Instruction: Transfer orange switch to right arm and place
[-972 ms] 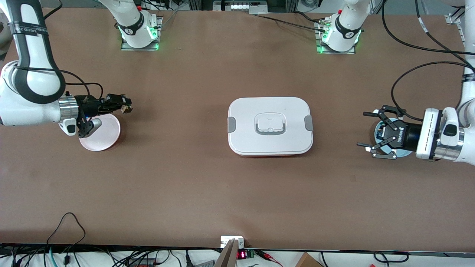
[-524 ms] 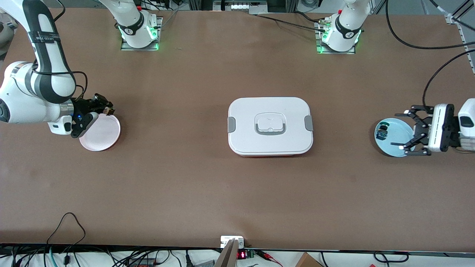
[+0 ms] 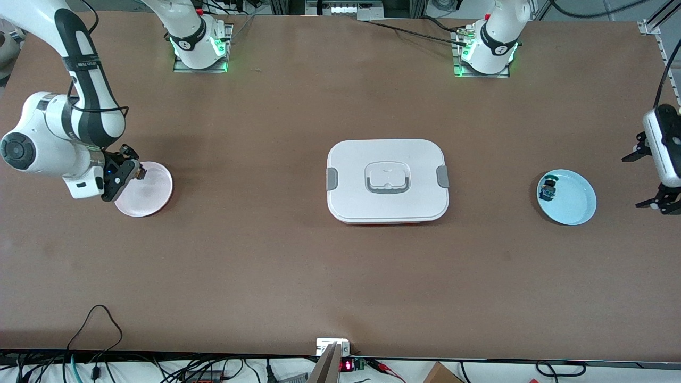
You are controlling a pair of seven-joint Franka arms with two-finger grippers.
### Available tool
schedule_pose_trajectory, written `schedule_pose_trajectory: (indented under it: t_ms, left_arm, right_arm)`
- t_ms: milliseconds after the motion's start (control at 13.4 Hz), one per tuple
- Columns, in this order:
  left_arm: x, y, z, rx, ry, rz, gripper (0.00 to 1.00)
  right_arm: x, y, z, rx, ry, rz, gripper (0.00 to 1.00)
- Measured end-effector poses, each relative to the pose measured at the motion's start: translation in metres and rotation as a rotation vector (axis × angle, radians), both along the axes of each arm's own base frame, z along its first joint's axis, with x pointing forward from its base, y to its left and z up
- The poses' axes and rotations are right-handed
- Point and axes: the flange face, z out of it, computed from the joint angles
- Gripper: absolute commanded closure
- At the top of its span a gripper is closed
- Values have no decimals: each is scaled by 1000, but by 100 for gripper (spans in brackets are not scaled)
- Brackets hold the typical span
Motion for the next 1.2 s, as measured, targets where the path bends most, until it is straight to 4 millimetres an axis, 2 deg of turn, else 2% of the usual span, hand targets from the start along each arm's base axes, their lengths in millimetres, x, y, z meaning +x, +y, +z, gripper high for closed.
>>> schedule_pose_trajectory:
  t_ms: [150,299,449,598,748,1047,1122,1197]
  left_arm:
    - [-15,-12,17,11,-91,91,0]
    - [-22,-18,21,-11,-194,188,0]
    - [-23,-29,6,-40,-219,288,0]
    - [-24,-34,-8,-80,-202,471,0]
    - [-26,-33,-14,-108,-173,649,0]
    - [-34,-32,-21,-116,-101,864,0]
    - [-35,-32,-21,-117,-95,893,0]
    - [-36,-32,-21,-118,-91,909,0]
  right_arm:
    - [1,-4,-13,-6,-56,82,100]
    - [-4,-4,-28,2,-93,152,100]
    - [-8,-2,-40,8,-120,220,100]
    - [-9,-1,-48,14,-134,281,100]
    - [-11,-1,-57,18,-128,299,100]
    - [-12,-3,-68,21,-123,305,99]
    - [-13,-2,-69,22,-120,305,95]
    - [-14,-2,-71,23,-115,305,80]
